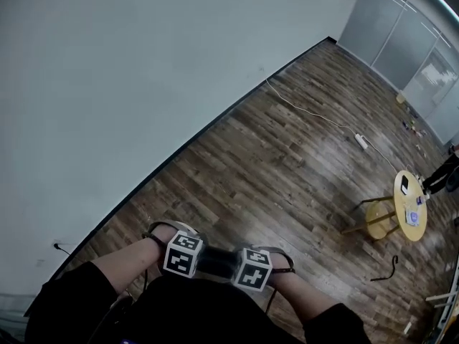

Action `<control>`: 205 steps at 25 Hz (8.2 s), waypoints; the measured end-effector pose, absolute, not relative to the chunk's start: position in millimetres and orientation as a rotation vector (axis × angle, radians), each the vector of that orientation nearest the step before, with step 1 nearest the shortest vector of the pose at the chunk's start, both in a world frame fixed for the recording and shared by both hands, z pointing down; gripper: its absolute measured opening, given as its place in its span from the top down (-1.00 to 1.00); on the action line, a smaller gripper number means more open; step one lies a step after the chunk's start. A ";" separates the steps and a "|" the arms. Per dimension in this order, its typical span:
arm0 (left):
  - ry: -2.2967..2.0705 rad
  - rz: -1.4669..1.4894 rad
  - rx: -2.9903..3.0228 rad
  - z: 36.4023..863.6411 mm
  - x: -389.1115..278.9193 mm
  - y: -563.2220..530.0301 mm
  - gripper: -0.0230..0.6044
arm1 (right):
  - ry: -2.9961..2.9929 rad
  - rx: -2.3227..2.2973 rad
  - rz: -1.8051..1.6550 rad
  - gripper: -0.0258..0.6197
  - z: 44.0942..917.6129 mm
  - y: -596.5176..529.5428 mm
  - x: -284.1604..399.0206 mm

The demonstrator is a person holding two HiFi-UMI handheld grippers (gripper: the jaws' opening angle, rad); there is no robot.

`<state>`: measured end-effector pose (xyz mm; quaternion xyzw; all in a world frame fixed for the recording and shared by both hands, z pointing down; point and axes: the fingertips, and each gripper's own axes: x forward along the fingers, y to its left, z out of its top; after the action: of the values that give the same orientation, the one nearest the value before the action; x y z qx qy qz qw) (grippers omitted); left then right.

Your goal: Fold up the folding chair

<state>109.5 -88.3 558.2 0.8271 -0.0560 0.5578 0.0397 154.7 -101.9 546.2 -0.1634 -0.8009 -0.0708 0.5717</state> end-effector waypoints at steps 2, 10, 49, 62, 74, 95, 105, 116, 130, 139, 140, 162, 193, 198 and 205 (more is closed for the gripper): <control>-0.200 1.697 2.517 558.0 91.6 -83.4 0.75 | -1.872 -0.407 -0.177 0.78 546.2 -98.2 136.1; -0.338 1.653 2.452 555.2 15.7 -57.5 0.75 | -1.842 -0.514 -0.245 0.78 545.1 -77.3 59.0; -1.189 1.208 1.748 564.1 -287.5 25.4 0.76 | -1.508 -1.314 -0.810 0.78 556.2 -20.6 -279.1; -1.317 1.090 1.611 564.8 -335.5 28.3 0.76 | -1.409 -1.416 -0.918 0.78 556.5 -18.9 -333.8; -1.306 1.101 1.655 569.0 -387.1 48.1 0.76 | -1.399 -1.334 -0.903 0.77 560.6 0.5 -384.0; -1.329 1.079 1.617 577.8 -437.6 74.1 0.75 | -1.442 -1.396 -0.846 0.75 562.9 29.9 -427.4; -1.339 1.060 1.624 578.7 -439.5 78.6 0.75 | -1.501 -1.400 -0.797 0.74 563.3 36.4 -431.3; -1.372 1.037 1.614 580.4 -452.2 79.9 0.69 | -1.559 -1.356 -0.776 0.65 564.9 37.0 -446.7; -1.563 0.997 1.557 574.8 -496.2 79.5 0.42 | -1.772 -1.259 -0.792 0.48 557.5 2.8 -481.8; -1.670 1.045 1.490 563.7 -517.0 87.5 0.33 | -1.890 -1.234 -0.840 0.41 552.0 -8.7 -498.6; -1.680 1.051 1.481 562.3 -519.9 88.8 0.33 | -1.906 -1.224 -0.848 0.39 551.2 -10.0 -501.4; -1.823 1.146 1.318 552.0 -552.1 97.8 0.26 | -2.155 -0.987 -1.029 0.18 546.5 -19.5 -535.4; -1.968 1.180 1.055 555.1 -605.6 94.2 0.18 | -2.208 -0.758 -1.091 0.12 554.2 -28.6 -587.9; -1.982 1.172 1.026 553.6 -611.6 93.3 0.18 | -2.202 -0.721 -1.110 0.11 553.2 -31.0 -595.0; -2.010 1.158 1.000 553.0 -616.9 91.9 0.22 | -2.181 -0.650 -1.199 0.10 553.5 -34.8 -599.9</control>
<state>-616.9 91.9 553.0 0.3772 -0.7583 0.4368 0.3032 -599.9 -34.8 553.5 -0.2424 -0.8138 -0.4474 0.2807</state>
